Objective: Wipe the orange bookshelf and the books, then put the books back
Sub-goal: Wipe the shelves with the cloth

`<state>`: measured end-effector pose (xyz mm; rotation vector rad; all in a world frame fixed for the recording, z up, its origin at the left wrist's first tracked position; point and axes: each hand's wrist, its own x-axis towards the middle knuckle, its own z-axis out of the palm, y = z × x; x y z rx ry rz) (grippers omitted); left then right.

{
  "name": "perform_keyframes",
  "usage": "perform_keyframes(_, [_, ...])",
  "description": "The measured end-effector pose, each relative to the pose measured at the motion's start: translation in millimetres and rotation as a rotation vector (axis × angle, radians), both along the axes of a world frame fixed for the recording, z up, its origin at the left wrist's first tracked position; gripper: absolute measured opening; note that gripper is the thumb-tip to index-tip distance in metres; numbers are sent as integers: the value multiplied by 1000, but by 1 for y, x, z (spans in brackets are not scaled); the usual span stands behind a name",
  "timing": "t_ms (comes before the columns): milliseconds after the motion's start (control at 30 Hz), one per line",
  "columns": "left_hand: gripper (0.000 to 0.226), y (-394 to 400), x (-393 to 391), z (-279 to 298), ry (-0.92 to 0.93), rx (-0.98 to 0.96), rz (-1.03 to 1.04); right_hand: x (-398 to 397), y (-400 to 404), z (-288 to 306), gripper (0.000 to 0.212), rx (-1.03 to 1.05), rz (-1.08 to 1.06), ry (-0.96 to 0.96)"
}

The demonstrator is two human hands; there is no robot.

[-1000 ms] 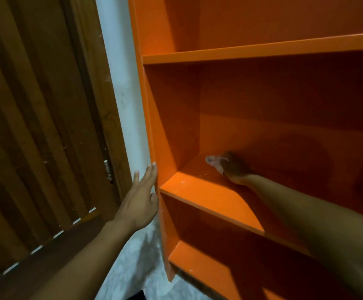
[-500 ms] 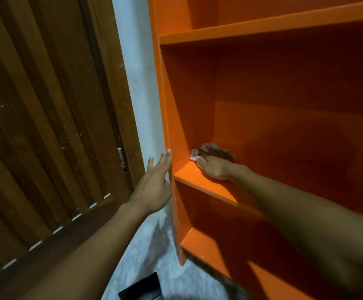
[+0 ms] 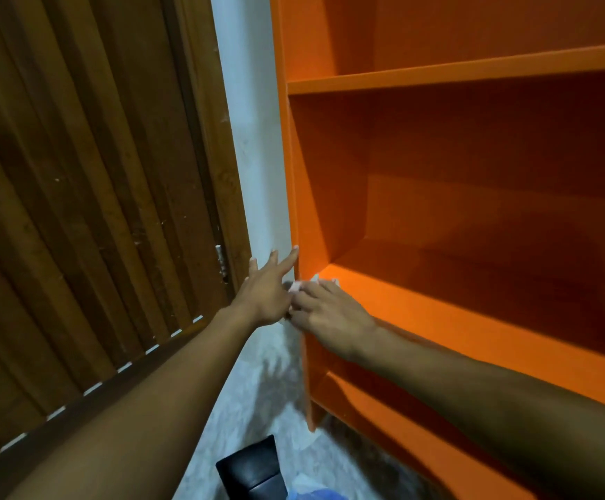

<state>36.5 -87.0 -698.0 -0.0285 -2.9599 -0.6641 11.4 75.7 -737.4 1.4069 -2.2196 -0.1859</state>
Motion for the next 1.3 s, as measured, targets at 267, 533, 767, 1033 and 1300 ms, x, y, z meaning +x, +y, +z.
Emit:
perform_keyframes(267, [81, 1, 2, 3, -13, -38, 18, -25, 1, -36, 43, 132, -157, 122])
perform_keyframes(533, [89, 6, 3, -2, -17, -45, 55, -24, 11, -19, 32, 417, -144, 310])
perform_keyframes(767, [81, 18, 7, 0, -36, -11, 108, -12, 49, -16, 8, 461, -64, 293])
perform_keyframes(1033, [76, 31, 18, -33, -3, 117, 149, 30, 146, -20, 34, 463, -78, 339])
perform_keyframes(1300, [78, 85, 68, -109, -186, 169, 67, 100, 248, -17, 30, 352, -147, 269])
